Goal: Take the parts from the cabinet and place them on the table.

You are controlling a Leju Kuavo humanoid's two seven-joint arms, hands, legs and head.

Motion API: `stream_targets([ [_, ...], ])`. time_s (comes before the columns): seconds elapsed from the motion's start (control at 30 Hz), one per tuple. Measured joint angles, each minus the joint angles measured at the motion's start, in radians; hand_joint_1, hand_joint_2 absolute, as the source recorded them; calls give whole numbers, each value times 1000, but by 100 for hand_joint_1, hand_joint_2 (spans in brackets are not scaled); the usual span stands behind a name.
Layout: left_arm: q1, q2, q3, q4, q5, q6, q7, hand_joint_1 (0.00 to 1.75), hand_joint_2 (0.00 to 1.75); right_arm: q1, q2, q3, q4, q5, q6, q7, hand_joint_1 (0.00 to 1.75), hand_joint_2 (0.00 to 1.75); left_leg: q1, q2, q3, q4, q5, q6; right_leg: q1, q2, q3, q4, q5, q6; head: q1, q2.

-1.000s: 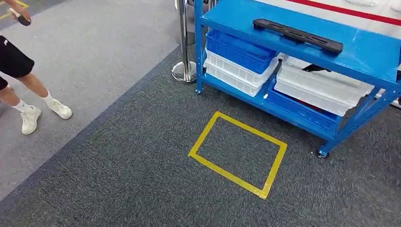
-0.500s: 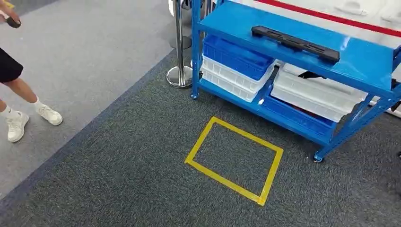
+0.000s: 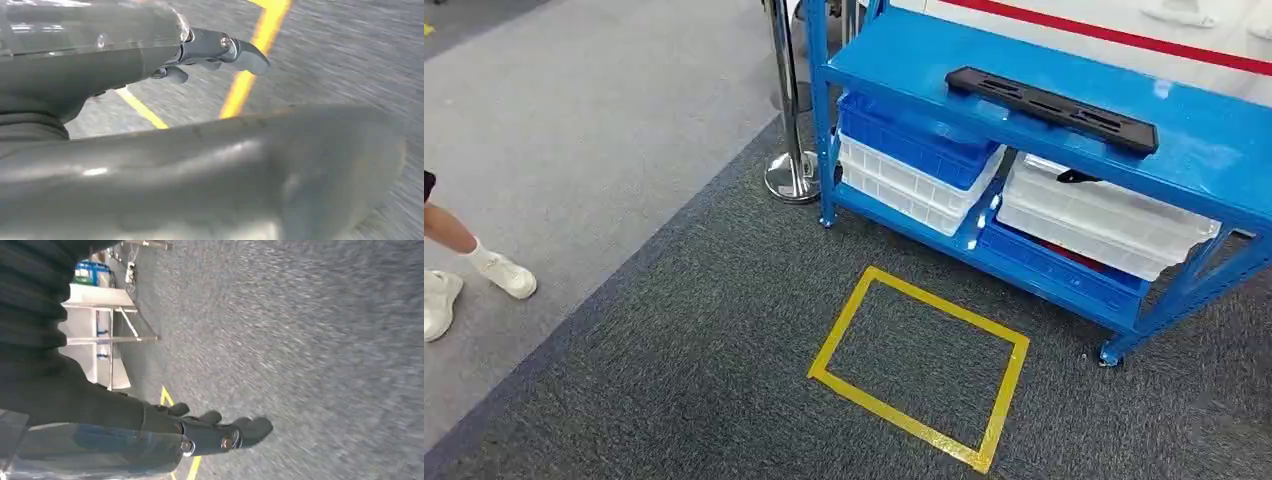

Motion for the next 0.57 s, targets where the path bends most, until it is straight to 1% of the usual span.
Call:
stream_targets([
  [0.03, 2, -1, -1, 0, 0, 2, 0, 0, 0, -3, 0, 0, 0, 5, -1, 5, 0, 175, 1, 0, -51, 46, -66, -5, 0, 4, 22, -4, -14, -5, 0, 0],
  [0.07, 5, -2, -2, 0, 0, 3, 0, 0, 0, -3, 1, 0, 0, 7, -1, 8, 0, 175, 2, 0, -90, 63, -136, -7, 0, 10, 43, -6, -30, -6, 0, 0],
  [0.1, 8, -2, -3, 0, 0, 3, 1, 0, 0, -2, 2, 0, 0, 8, -2, 8, 0, 175, 3, 0, -120, 58, -163, -10, 0, 15, 61, -6, -46, -6, -1, 0],
  [0.13, 11, -2, -4, 0, 0, 3, 1, 0, 0, -2, 2, 0, 0, 8, -2, 8, 0, 175, 5, 0, -143, 28, -136, -11, 0, 18, 81, -6, -62, -6, 0, 0],
  [0.17, 14, -1, -4, 0, 0, 3, 1, 0, 0, -1, 3, 0, 0, 8, -2, 8, 0, 175, 6, 0, -154, -24, -69, -10, 0, 21, 100, -6, -76, -5, -1, 0],
  [0.2, 14, -1, -5, 1, 0, 3, 1, 0, 0, -1, 3, 0, 0, 8, -2, 8, 0, 175, 8, 0, -157, -93, 20, -13, 0, 22, 117, -6, -90, -5, -1, 0],
  [0.23, 15, -1, -6, 2, -1, 5, 1, 0, 0, -1, 5, 0, 0, 8, -2, 6, 0, 175, 9, 0, -158, -175, 124, -15, 0, 23, 135, -5, -104, -3, 0, 0],
  [0.27, 20, -2, -7, 3, -1, 5, 1, 0, 0, 4, 5, 0, 0, 6, -2, 2, 0, 175, 9, 1, -167, -173, 131, -12, 1, 24, 138, -9, -112, 0, 2, 0],
  [0.3, 19, -2, -10, 4, 0, 5, 0, 0, 0, -2, 5, 0, 0, 5, -2, -4, 0, 175, 1, -1, -169, -183, 156, -13, 6, 26, 135, -1, -117, 6, -1, 0],
  [0.33, 16, -2, -12, 4, 0, 6, -2, 0, 0, -3, 6, 0, -1, 5, -2, -10, 0, 0, 3, -1, -157, -203, 121, 7, 5, 25, 127, -2, -117, 9, -5, 0],
  [0.37, 13, -2, -13, 4, 1, 8, -2, 0, 0, -1, 6, 0, -1, 5, 0, -15, 0, 0, 2, -3, -159, -202, 116, 11, 5, 23, 125, -1, -121, 15, -5, 0],
  [0.4, 16, -2, -15, 4, 2, 12, -3, 0, 0, 0, 6, 0, -1, 6, 0, -23, 0, 0, 2, -5, -158, -206, 113, 11, 5, 20, 127, -4, -123, 17, -5, 0],
  [0.57, 13, -2, -22, 4, 6, 21, -9, 0, 0, -2, 6, 0, -1, 6, 15, -61, 0, 0, 1, -9, -153, -208, 105, 17, 5, 18, 138, -17, -128, 23, -5, 0],
])
